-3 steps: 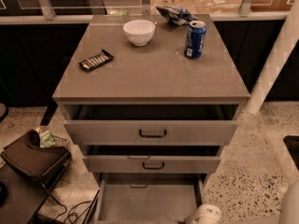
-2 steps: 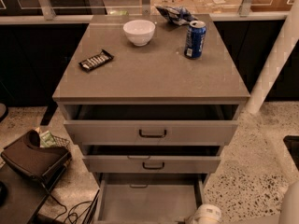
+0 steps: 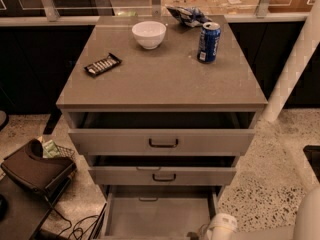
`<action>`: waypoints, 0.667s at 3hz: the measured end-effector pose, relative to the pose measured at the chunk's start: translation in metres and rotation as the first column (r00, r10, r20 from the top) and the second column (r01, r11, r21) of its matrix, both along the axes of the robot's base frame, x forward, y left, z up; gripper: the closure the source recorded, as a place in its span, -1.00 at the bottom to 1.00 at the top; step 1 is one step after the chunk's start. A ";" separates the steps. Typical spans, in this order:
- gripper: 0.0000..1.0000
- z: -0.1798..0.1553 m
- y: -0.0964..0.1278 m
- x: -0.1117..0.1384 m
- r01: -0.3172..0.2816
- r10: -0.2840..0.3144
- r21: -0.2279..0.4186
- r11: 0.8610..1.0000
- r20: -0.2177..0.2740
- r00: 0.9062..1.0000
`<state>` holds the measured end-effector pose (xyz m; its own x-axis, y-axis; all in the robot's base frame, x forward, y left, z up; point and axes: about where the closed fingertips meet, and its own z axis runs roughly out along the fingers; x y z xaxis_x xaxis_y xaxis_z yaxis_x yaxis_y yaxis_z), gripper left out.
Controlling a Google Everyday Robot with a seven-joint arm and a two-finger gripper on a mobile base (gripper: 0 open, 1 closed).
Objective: Close bottom drawer
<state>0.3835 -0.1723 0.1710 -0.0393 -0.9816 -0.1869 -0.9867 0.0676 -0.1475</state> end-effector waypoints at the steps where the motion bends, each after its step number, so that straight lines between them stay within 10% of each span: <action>1: 1.00 0.006 0.004 0.051 -0.035 0.033 0.024 0.999 0.083 0.996; 2: 1.00 0.006 0.005 0.049 -0.036 0.033 0.024 0.999 0.084 0.996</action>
Offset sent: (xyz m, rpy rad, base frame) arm 0.2057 0.0156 0.0524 0.0673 -0.3707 0.1273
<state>0.4326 -0.1678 0.1773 0.0114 -0.9769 -0.2133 -0.9729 0.0385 -0.2281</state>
